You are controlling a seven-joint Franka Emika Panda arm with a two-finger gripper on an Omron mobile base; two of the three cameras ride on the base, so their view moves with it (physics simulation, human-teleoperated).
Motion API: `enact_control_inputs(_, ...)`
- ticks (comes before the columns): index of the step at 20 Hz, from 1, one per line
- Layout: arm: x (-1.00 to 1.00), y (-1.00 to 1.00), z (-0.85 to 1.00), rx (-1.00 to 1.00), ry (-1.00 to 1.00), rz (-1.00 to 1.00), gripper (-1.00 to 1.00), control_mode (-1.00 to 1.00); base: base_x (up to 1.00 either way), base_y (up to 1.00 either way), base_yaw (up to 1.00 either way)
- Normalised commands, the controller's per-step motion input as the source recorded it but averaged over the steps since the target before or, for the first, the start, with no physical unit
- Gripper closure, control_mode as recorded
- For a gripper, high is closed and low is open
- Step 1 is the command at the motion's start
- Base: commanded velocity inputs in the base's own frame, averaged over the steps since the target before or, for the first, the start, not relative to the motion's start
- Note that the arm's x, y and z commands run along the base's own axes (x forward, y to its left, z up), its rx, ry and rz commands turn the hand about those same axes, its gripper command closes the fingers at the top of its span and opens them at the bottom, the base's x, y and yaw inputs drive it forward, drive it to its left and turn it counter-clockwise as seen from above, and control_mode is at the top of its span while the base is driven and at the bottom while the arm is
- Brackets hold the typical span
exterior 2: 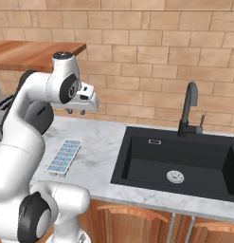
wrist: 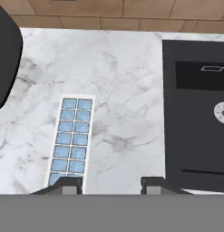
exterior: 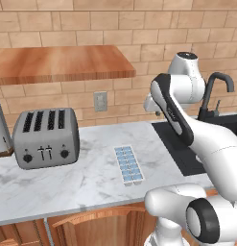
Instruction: The ice cube tray has been filled with water. Take the tray and place it in the freezer to make ice. Close the freezer door after placing the tray.
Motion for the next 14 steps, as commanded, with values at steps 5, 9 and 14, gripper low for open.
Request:
enact_control_inputs(5, -0.02, 0.04, -0.33, 0.0, 0.17, -0.03, -1.0, -1.0, 0.0, 0.0, 0.0)
enact_control_inputs(9, 0.23, 0.28, -0.8, 0.02, 0.21, -0.22, -1.0, -1.0, 0.0, 0.0, 0.0)
enact_control_inputs(14, 0.56, 0.55, -0.46, 0.0, 0.0, -0.43, -1.0, -1.0, 0.0, 0.0, 0.0)
